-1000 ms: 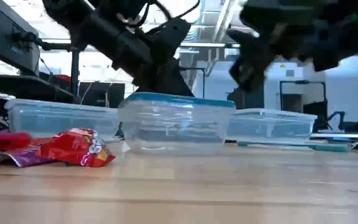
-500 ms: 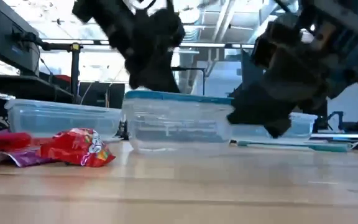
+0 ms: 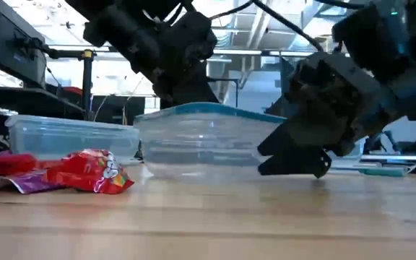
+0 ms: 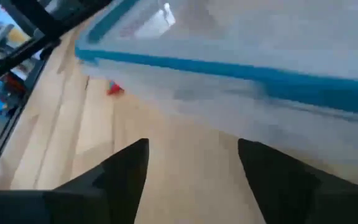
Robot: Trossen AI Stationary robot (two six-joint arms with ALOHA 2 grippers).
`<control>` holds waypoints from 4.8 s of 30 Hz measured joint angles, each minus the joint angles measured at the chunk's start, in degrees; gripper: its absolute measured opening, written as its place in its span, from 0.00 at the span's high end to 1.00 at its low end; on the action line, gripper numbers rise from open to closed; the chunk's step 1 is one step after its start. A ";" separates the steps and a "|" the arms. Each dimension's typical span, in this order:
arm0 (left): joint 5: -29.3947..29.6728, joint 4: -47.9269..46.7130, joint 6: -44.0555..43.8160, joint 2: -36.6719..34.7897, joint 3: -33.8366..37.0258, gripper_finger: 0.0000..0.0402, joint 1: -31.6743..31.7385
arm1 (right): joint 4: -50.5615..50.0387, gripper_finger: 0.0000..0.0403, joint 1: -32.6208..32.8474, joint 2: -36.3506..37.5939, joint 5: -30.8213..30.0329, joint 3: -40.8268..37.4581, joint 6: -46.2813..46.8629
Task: Sort candy
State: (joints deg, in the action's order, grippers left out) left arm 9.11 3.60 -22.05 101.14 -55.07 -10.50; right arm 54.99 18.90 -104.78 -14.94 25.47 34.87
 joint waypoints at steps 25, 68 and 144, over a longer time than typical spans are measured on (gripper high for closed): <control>-0.93 0.44 -0.49 0.15 0.09 1.00 1.15 | 31.05 0.39 -5.27 -10.88 20.52 -1.20 -3.42; 4.97 1.19 -3.73 -3.88 5.75 1.00 -3.37 | 29.92 0.40 -7.21 -11.05 14.58 -0.59 -9.24; 0.20 -11.41 -7.57 -17.60 2.06 1.00 -3.72 | -67.92 0.73 -18.97 24.86 15.76 30.49 -28.16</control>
State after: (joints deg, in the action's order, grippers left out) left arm 9.31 -7.81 -29.62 83.54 -53.01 -14.22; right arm -12.93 -0.08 -79.91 0.81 55.96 6.70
